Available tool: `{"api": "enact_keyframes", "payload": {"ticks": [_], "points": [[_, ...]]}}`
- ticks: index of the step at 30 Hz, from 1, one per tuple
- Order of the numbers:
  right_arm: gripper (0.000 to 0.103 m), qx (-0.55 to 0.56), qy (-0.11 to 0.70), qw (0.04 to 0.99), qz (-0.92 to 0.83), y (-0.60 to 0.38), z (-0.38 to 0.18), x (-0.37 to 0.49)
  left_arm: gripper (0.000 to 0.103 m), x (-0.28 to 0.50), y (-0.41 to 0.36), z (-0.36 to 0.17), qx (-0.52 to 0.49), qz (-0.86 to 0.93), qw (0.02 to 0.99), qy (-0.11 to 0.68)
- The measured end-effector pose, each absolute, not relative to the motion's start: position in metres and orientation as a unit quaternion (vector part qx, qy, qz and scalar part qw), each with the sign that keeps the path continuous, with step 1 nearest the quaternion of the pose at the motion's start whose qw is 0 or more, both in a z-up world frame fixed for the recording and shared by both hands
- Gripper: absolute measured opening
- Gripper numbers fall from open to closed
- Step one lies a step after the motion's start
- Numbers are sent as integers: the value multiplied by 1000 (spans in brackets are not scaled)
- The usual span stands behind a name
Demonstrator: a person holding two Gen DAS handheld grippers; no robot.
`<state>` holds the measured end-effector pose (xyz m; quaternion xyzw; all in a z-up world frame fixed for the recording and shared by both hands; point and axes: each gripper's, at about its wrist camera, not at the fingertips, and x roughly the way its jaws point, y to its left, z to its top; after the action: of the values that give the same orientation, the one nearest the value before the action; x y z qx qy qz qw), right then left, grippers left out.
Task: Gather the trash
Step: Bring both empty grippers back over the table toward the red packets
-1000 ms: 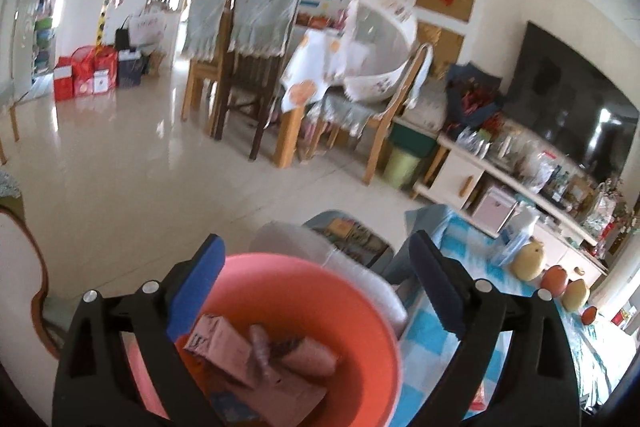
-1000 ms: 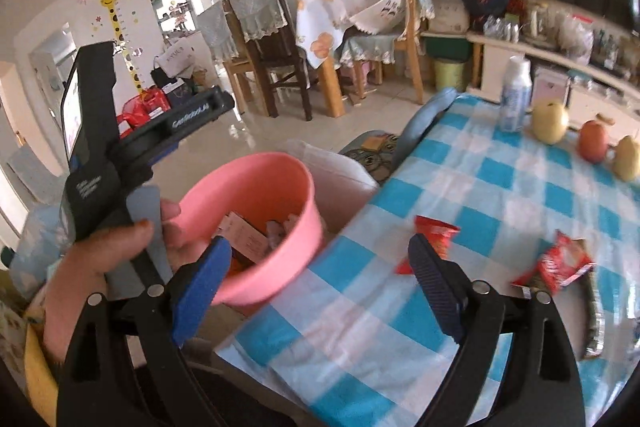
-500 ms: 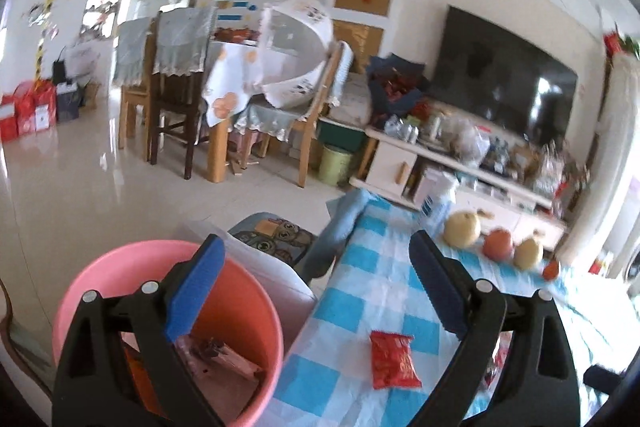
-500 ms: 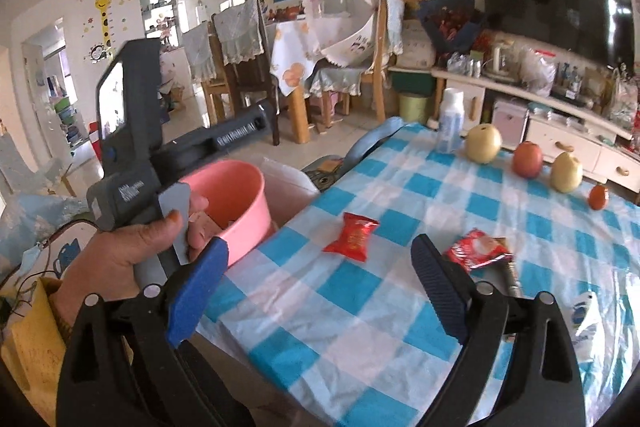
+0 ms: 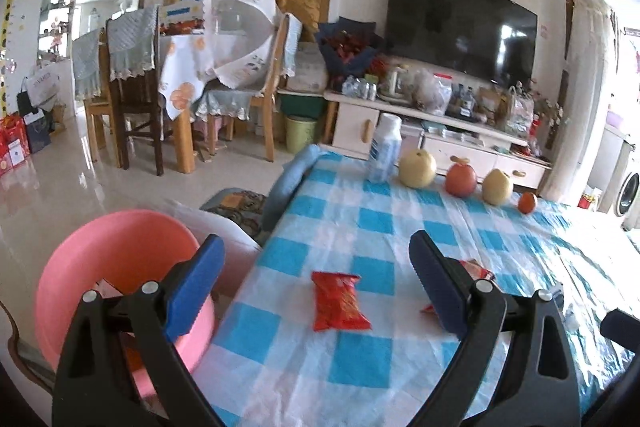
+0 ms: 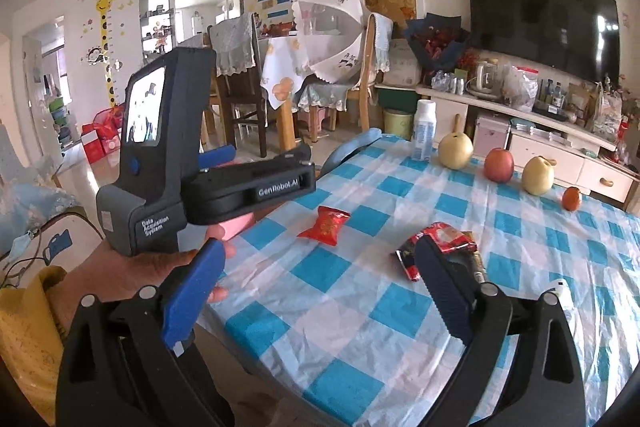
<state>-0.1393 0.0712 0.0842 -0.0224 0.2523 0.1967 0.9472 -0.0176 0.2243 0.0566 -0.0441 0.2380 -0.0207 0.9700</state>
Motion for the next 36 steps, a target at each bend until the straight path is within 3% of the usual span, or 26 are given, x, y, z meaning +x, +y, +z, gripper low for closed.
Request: {"api": "enact_keyframes", "payload": {"ticks": [23, 36], "points": [[95, 2, 261, 959, 115, -26, 76, -146, 94, -23, 155, 34, 14, -68, 955, 287], [95, 87, 312, 945, 50, -119, 61, -115, 94, 0, 109, 13, 63, -139, 929, 338]]}}
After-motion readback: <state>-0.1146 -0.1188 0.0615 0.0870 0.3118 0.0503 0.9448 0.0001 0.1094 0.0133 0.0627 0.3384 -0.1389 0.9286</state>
